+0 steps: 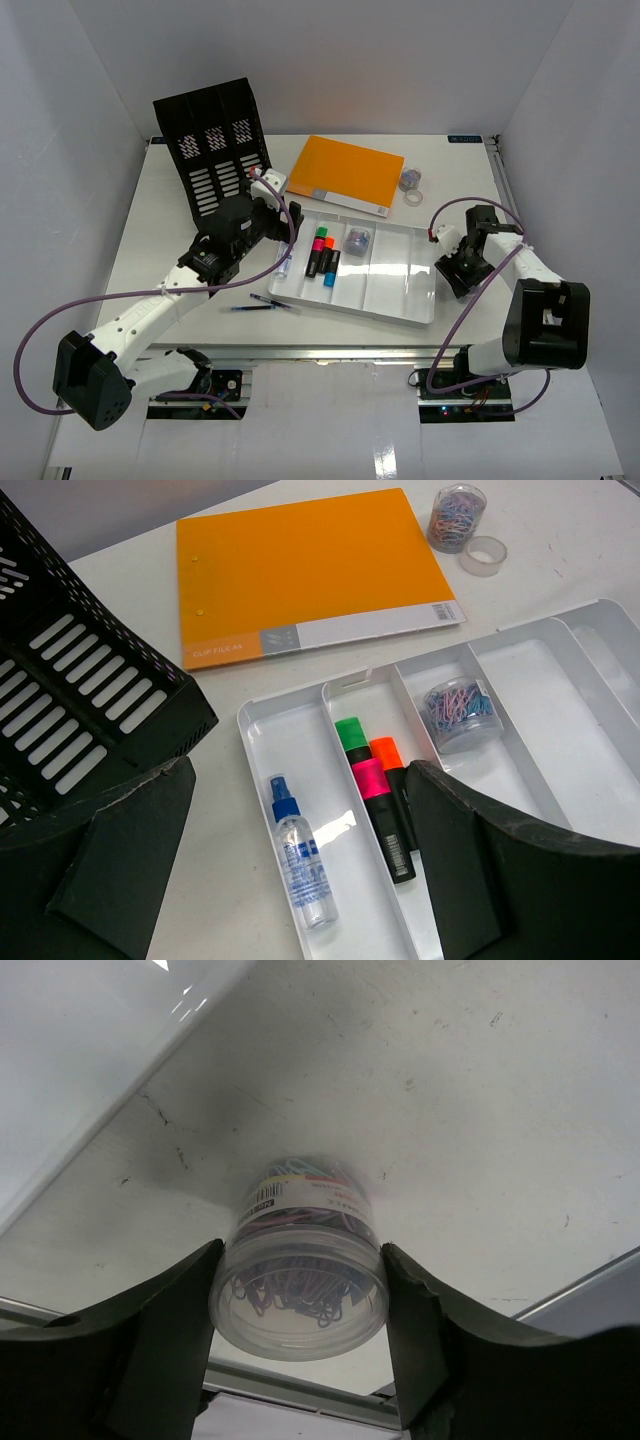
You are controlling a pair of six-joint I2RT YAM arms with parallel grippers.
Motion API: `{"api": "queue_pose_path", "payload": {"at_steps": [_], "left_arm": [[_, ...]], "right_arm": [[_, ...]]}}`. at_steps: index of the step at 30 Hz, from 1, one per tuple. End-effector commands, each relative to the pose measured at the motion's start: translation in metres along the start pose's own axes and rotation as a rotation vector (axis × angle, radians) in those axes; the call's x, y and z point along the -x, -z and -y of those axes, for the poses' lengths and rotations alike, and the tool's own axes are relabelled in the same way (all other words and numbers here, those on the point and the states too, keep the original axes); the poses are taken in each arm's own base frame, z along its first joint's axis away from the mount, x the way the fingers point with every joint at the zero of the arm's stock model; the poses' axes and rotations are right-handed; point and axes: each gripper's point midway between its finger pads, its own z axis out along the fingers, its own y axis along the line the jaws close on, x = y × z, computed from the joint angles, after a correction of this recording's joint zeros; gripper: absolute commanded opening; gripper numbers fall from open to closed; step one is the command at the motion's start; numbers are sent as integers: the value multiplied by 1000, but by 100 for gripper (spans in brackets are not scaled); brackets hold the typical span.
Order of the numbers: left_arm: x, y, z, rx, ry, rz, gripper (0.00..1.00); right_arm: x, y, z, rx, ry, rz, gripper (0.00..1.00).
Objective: Organize the desk
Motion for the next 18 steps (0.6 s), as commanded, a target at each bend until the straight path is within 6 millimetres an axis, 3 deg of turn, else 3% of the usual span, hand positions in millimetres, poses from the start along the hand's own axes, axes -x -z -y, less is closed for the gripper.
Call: {"api": "queue_pose_path", "payload": {"at_steps": [1,4,7,10,13,18], "left_arm": [[9,6,3,-17,9,32,98],[9,6,3,-16,10,32,98],[7,5,3,-16,10,26,98],[8,5,2,-14,9,28,98],[8,5,1,-8,9,29,98],[4,4,-1,6,7,23,98]], "right_arm": [[0,3,3,-18,-2,13,48],[9,13,-1,3,1,64,37],[49,50,3,33,12,224,29],[83,84,-7,100,43,358,24],[115,107,-37,225,108,474,22],[162,113,-105,399,272,555,23]]}}
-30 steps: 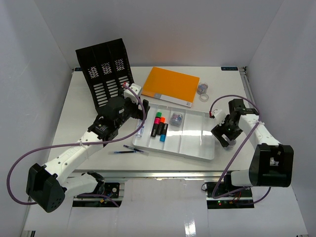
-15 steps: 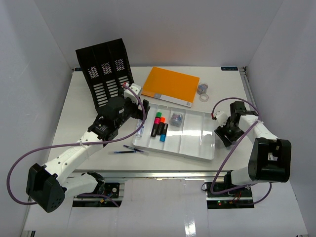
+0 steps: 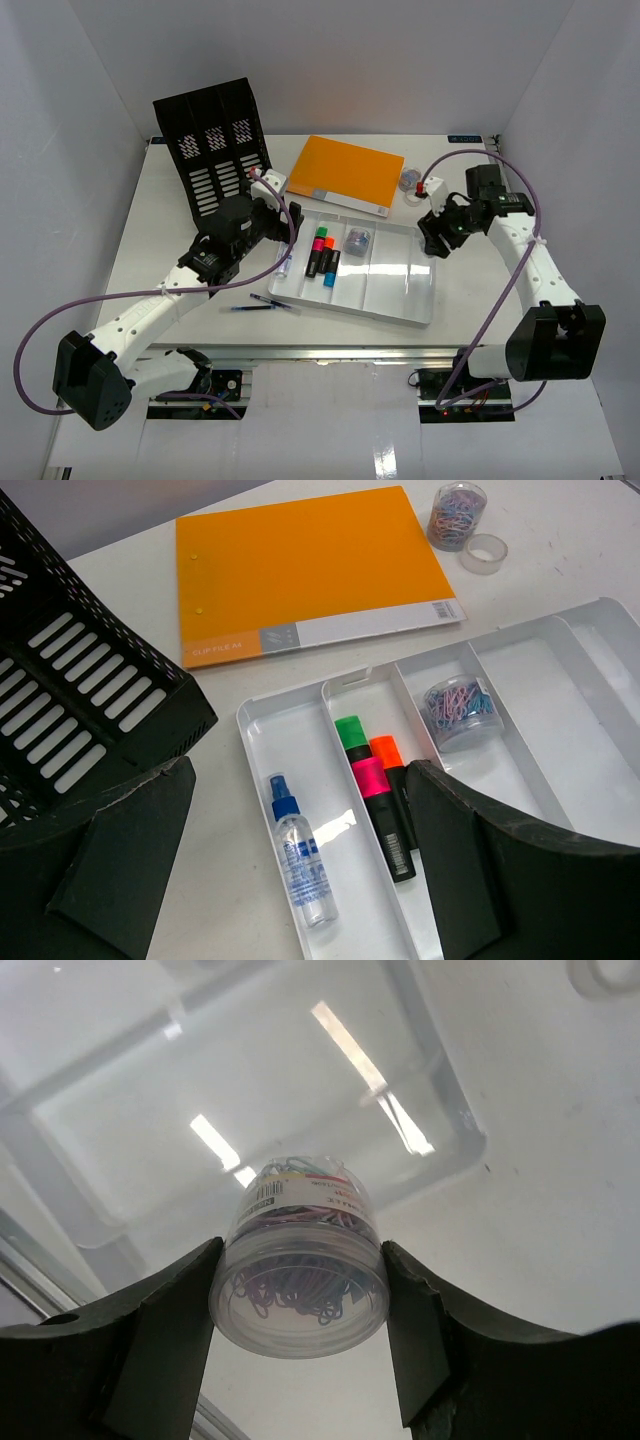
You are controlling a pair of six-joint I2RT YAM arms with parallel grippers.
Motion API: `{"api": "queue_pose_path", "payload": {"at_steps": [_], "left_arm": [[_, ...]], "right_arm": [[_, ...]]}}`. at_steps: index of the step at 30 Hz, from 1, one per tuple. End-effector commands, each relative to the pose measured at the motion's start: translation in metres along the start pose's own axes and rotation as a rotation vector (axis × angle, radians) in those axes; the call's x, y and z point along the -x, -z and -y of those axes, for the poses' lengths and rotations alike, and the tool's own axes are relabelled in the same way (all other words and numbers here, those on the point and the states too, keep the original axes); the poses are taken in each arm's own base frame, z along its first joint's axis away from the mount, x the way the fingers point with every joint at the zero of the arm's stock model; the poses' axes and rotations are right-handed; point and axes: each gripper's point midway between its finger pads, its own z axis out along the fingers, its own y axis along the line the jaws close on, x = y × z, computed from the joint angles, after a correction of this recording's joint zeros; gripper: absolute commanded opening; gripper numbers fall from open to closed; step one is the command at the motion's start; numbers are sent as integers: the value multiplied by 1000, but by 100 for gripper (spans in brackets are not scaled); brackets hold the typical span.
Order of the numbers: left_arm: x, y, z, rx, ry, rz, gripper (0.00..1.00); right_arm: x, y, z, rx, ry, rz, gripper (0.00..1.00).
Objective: Organize the desk
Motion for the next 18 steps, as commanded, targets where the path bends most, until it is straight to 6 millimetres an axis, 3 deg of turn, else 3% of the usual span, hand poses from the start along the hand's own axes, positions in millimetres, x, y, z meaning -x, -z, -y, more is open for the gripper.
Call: {"api": "queue_pose_path", "payload": {"at_steps": [1,5,13,18], "left_arm": [[4,4,-2,13,5,22,98],[-1,4,-5,25,-4,12,98],[-9,1,-7,38,-17,-8,98],[-4,-1,-7,36,-20,15,98]], "right_arm": [[52,-22,-79,287,86,110,25],[76,-46,-94,370,127,100,27],[95,-96,-113,431,194,2,29],[95,-117,-113,414,196,-44,42]]}}
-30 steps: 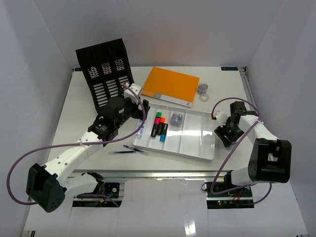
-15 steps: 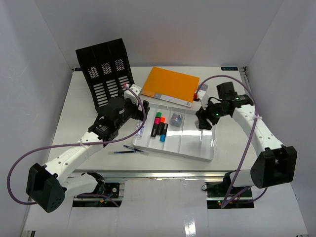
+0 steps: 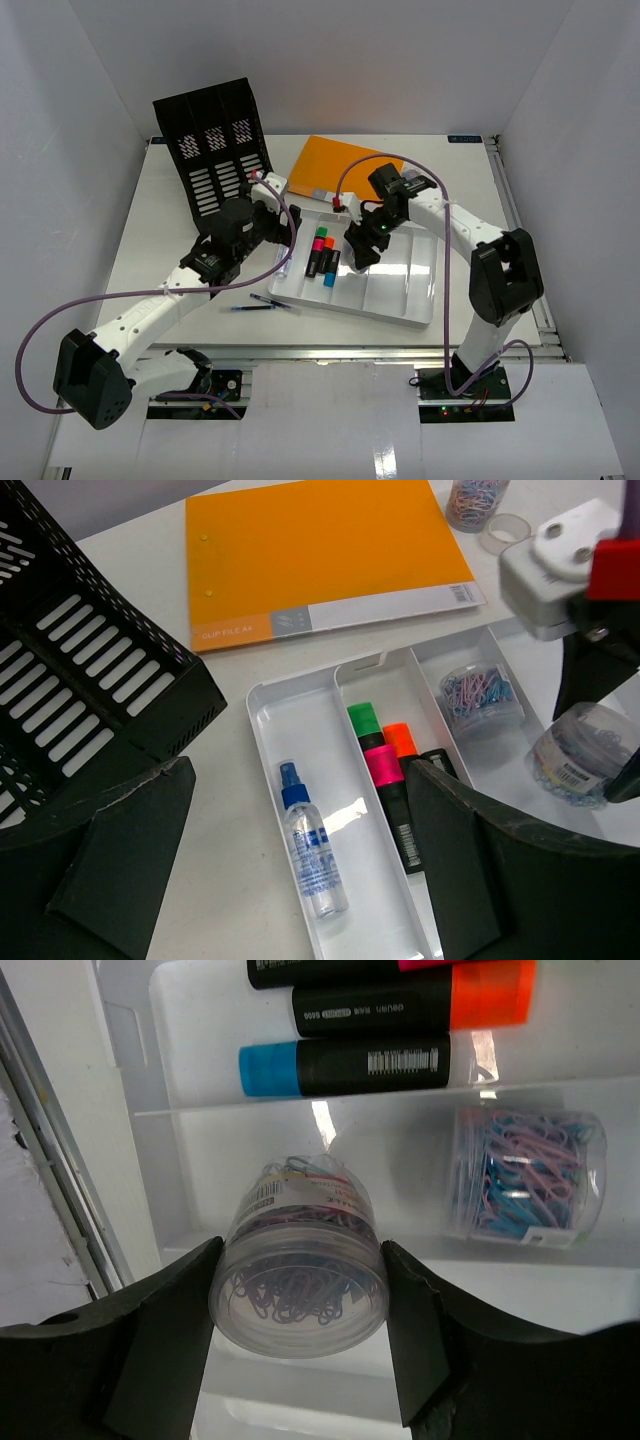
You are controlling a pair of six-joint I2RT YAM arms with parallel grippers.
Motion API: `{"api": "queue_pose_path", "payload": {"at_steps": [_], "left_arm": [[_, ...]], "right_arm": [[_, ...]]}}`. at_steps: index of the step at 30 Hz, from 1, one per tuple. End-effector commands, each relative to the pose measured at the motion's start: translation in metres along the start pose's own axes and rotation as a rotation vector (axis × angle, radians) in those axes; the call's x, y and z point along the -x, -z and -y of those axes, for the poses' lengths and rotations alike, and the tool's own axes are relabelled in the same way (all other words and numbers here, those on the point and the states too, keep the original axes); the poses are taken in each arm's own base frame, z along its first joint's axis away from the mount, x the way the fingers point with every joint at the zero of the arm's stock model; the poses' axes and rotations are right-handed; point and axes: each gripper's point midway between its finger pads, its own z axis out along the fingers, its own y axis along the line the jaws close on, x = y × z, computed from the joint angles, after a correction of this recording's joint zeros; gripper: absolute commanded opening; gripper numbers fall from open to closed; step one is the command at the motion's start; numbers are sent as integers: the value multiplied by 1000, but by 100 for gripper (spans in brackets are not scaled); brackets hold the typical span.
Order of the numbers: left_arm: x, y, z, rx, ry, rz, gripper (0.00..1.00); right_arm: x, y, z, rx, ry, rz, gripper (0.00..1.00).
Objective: Organize the desk
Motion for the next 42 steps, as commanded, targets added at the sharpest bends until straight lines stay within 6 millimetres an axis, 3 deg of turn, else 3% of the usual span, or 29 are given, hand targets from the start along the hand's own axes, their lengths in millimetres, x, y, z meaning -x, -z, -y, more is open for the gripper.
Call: {"api": "queue_pose_path", "payload": {"at_steps": [1,10,14,15,18,21,26,27,30,31,32,33,35,37,38,40,42], "left_arm": [[8,0,-2,7,-9,40,98],[9,1,5,-29,-12,64,98],[9,2,15,-88,-1,81,98],[13,3,18,-102,3,97,98],[12,6,34,-190,29,112,98],[14,6,52,-283,88,111,98],[12,-14,92,-473,215,6,98],[9,-22,97,-491,244,-21,98],[-2,-58,114,-539,326,-117,97],[3,-70,118,-551,346,-127,97],[23,-79,121,-559,366,-111,97],[27,-96,126,-561,377,-126,97],[2,-133,139,-536,394,-230,97],[4,-167,148,-506,382,-258,98],[40,-181,152,-509,358,-186,98],[14,-216,162,-469,331,-234,98],[28,-241,171,-471,283,-180,98]], "right_arm": [[18,-4,10,-38,19,14,45],[12,-3,11,-67,37,10,79],[14,2,8,-75,48,25,85],[13,1,6,-71,50,27,92],[14,7,4,-79,54,45,90],[16,25,8,-113,40,95,90],[6,100,46,-253,-80,302,90],[-5,123,60,-315,-115,359,90],[-39,164,79,-418,-194,505,90],[-54,175,84,-459,-223,538,90],[-67,185,87,-497,-251,548,90],[-74,192,88,-521,-267,556,90],[-85,203,91,-553,-304,581,90],[-90,211,90,-577,-322,609,90],[-92,214,90,-586,-329,618,90],[-97,218,89,-593,-345,635,90],[-97,221,88,-582,-355,653,90]]}}
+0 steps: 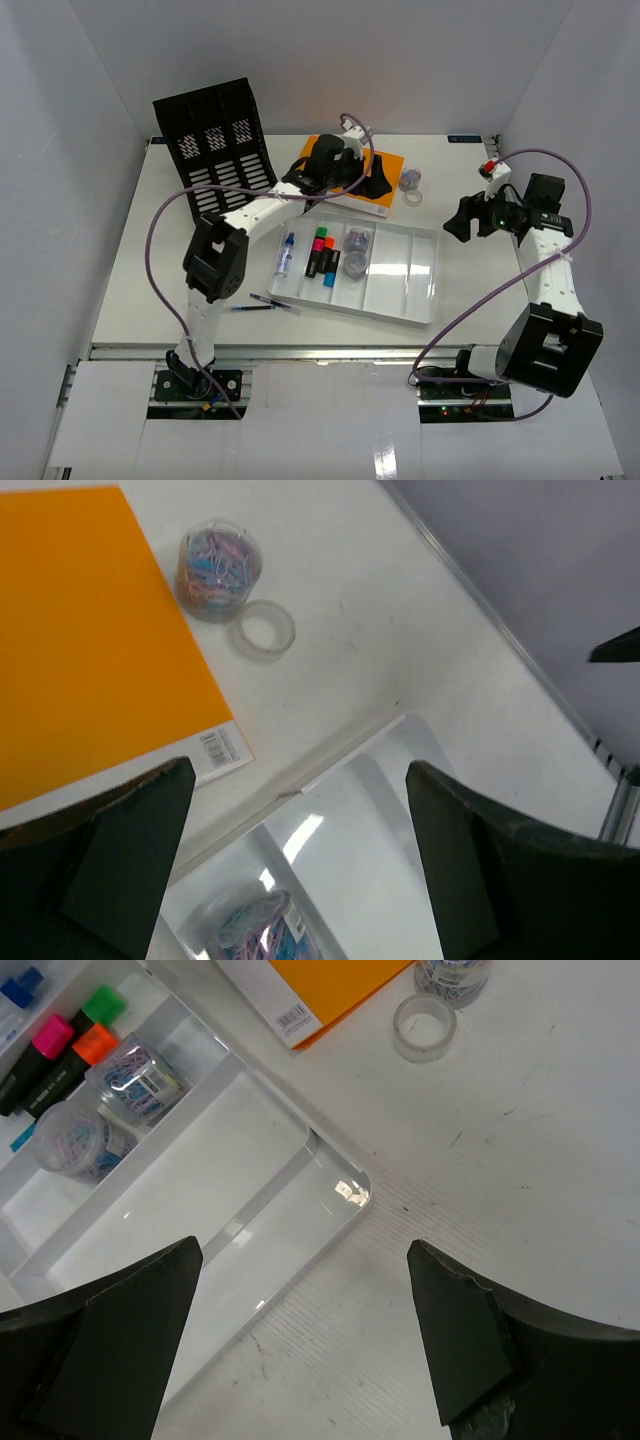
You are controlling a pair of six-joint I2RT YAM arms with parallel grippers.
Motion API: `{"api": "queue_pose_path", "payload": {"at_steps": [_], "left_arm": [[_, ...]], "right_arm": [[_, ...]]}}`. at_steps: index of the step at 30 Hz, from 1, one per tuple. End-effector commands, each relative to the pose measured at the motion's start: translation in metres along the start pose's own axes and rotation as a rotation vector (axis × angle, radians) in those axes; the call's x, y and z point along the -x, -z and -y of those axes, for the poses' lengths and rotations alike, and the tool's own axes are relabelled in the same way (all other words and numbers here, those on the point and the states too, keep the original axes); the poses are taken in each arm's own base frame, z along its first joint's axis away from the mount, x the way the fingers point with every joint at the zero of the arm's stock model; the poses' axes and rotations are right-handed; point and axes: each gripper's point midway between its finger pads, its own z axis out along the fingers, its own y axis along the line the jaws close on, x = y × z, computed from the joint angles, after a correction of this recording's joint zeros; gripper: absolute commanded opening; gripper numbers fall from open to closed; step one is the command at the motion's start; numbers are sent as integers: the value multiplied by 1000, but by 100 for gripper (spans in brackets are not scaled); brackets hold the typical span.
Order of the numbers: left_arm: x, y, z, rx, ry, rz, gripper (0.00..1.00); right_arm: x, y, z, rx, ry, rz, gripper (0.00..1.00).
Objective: Organize the desk
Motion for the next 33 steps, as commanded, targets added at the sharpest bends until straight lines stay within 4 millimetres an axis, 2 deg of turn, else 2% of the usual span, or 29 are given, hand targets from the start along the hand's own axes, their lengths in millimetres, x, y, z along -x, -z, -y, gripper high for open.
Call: {"api": "queue_pose_path", "payload": {"at_steps": [1,4,7,10,12,16,20,23,25,33], "left_arm": [[28,-40,14,22,-96,35,98],[31,-66,10,3,-144,111,98],[25,-84,6,-10,-159,176,98],[36,-100,12,-19,-192,258,98],[35,-111,12,-14,-202,292,98],[25,-130,1,41,-219,331,98],[13,-139,-20,124,-244,356,98],[8,-144,-27,134,-263,377,98],[12,-146,-24,121,-284,397,98],[2,-161,-31,104,-316,456,98]], "right_arm": [[19,11,-2,26,1,98,90],[20,15,0,20,-8,107,90],[19,18,2,28,-22,121,90],[17,22,5,29,-40,135,90],[16,24,7,32,-53,142,90],[13,30,11,36,-80,162,90],[11,35,12,41,-99,178,90],[14,37,9,47,-91,187,90],[16,38,7,51,-87,192,90],[15,38,9,48,-90,191,90]]}}
